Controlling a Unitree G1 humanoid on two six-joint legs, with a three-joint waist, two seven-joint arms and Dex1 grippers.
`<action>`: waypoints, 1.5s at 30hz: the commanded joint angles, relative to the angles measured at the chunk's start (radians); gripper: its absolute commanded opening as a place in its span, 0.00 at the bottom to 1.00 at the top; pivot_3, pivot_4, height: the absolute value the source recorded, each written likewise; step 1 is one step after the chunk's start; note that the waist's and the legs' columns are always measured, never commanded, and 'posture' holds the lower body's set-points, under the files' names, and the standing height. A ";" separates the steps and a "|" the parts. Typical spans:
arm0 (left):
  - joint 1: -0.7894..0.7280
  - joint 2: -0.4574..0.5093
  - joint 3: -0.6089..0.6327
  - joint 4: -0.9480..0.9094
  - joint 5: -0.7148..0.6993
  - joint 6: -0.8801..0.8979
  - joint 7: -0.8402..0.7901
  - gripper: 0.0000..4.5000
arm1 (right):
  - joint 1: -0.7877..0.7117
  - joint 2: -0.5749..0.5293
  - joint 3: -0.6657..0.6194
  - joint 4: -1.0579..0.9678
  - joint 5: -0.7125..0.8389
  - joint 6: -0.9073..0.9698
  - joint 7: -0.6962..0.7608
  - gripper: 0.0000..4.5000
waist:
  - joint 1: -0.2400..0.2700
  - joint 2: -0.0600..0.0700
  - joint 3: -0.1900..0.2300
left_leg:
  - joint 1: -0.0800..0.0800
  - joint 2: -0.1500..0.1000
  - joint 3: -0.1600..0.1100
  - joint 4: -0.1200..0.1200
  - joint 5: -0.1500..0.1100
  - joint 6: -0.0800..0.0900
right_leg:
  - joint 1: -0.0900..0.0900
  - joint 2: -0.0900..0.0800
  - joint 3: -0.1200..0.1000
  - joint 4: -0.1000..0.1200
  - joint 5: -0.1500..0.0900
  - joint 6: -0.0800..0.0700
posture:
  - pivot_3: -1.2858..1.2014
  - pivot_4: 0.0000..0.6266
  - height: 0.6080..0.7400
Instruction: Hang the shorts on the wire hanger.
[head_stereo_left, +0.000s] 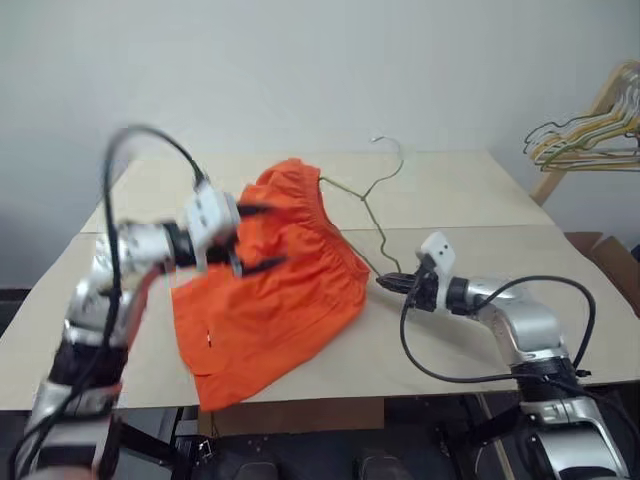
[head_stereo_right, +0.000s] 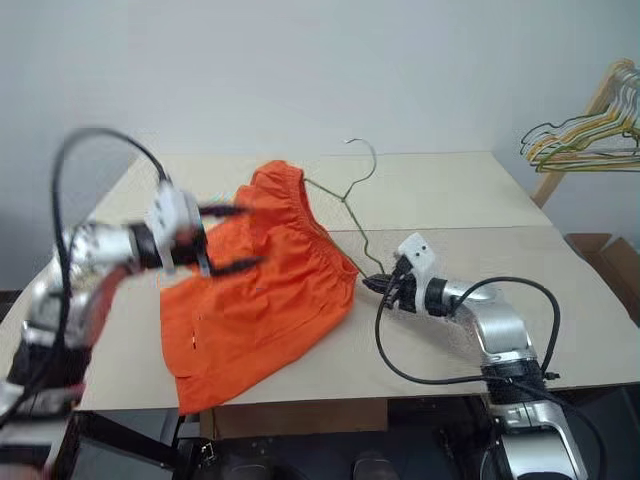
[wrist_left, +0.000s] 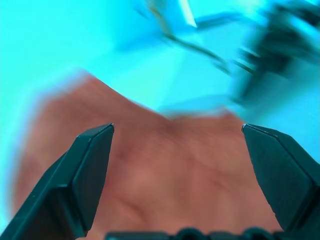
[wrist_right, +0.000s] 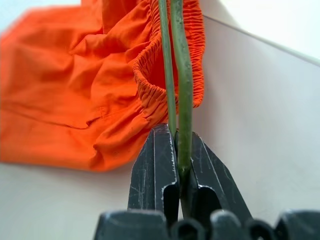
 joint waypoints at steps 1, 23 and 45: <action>-0.133 0.024 -0.009 0.181 0.043 -0.087 -0.053 0.99 | -0.003 -0.010 0.003 -0.069 -0.038 -0.082 -0.021 0.00 | -0.009 0.000 0.000 | 0.000 0.000 0.000 0.000 0.000 0.000 | 0.000 0.000 0.000 0.000 0.000 0.000 | 0.49 0.00 1.00; -0.567 0.042 -0.369 0.996 0.175 -0.441 -0.609 0.90 | -0.004 -0.041 0.114 -0.187 -0.153 -0.132 0.007 0.00 | -0.042 0.000 0.000 | -0.009 0.000 -0.002 0.003 0.000 0.001 | -0.007 0.000 -0.001 0.002 0.000 0.001 | 0.48 0.00 1.00; -0.534 0.054 -0.547 0.976 0.110 -0.462 -0.609 0.01 | -0.009 -0.018 0.118 -0.196 -0.192 -0.236 -0.002 0.00 | -0.041 0.000 0.000 | -0.012 0.001 -0.002 0.011 -0.002 0.004 | -0.008 0.001 -0.001 0.003 -0.001 0.002 | 0.48 0.00 1.00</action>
